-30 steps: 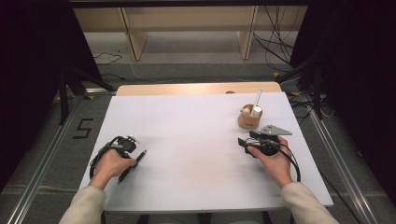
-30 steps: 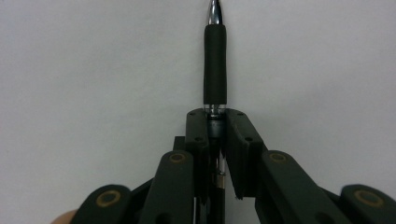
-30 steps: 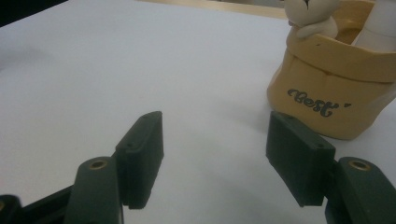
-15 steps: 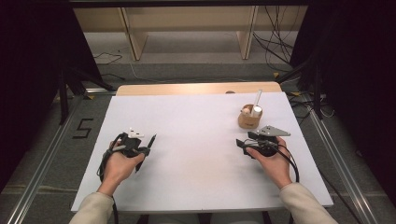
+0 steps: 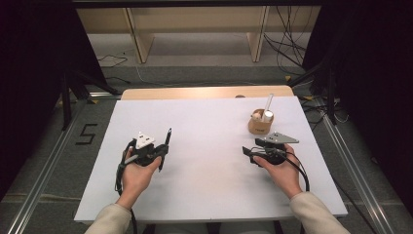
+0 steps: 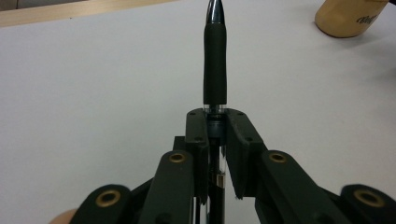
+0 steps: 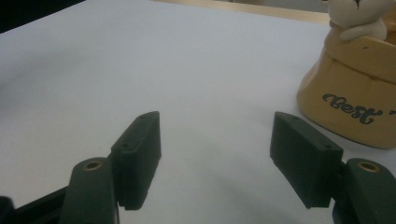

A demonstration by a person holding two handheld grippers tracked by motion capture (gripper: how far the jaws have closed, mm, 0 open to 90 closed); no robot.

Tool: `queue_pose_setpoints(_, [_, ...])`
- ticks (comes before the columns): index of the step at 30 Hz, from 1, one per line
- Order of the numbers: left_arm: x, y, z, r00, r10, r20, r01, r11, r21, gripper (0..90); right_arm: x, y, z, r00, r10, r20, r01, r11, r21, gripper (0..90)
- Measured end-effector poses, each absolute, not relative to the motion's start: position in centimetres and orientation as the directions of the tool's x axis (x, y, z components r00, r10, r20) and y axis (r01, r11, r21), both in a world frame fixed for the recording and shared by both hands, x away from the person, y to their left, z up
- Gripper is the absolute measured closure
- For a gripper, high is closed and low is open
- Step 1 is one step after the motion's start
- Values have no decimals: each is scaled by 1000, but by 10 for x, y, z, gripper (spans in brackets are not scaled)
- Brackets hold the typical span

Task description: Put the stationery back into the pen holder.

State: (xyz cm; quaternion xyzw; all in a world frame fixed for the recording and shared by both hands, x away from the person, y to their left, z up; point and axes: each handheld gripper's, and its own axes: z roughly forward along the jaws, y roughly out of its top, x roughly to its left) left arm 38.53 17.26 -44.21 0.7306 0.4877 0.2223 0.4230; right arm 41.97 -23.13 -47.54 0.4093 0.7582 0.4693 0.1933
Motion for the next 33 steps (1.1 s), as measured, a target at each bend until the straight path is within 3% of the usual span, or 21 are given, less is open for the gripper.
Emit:
queue_pose_setpoints(10, [383, 156, -442, 451, 889, -81, 481, -165, 861, 797, 417, -220, -476, -612, 784, 105, 433, 221, 874, 338])
queue_pose_setpoints(33, [384, 71, -447, 592, 804, -54, 432, -260, 864, 796, 414, -168, -458, -704, 688, 176, 384, 161, 909, 346])
